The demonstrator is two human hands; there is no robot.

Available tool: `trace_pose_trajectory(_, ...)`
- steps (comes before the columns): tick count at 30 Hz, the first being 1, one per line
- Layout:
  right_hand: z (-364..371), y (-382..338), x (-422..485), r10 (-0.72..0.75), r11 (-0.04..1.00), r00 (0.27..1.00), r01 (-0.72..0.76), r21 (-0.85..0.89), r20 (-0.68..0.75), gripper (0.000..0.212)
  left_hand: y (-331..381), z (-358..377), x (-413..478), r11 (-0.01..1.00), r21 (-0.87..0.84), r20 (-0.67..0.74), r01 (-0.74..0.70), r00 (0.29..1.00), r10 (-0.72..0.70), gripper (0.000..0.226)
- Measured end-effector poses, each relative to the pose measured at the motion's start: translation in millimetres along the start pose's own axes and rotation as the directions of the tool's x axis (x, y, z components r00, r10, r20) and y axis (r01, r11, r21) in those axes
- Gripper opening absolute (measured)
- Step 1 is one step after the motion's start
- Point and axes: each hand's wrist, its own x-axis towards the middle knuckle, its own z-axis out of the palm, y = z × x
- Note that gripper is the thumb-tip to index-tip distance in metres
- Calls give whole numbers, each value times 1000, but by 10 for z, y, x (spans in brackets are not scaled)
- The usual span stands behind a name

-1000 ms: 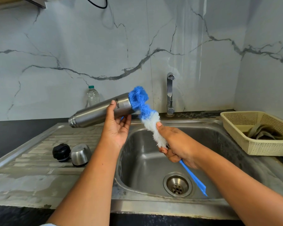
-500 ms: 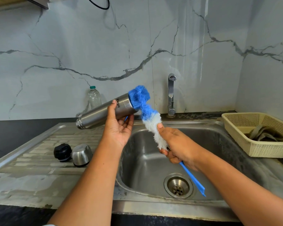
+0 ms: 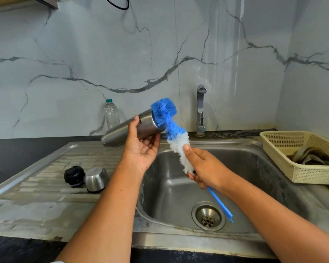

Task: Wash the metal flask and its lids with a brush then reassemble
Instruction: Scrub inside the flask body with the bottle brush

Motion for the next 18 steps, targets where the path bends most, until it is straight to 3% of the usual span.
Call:
trace_pose_trajectory(7, -61, 177, 38, -78, 983, 997, 77, -167, -3, 51, 100, 21, -23, 997, -71, 62, -11, 998, 16, 71)
trace_pose_trajectory(12, -39, 176, 149, -155, 975, 984, 138, -173, -87, 50, -5, 102, -96, 999, -31, 121, 36, 992, -32, 70)
trace_pose_trajectory(18, -114, 236, 121, -129, 980, 991, 122, -156, -36, 45, 57, 65, -85, 999, -39, 173, 18, 985, -11, 70)
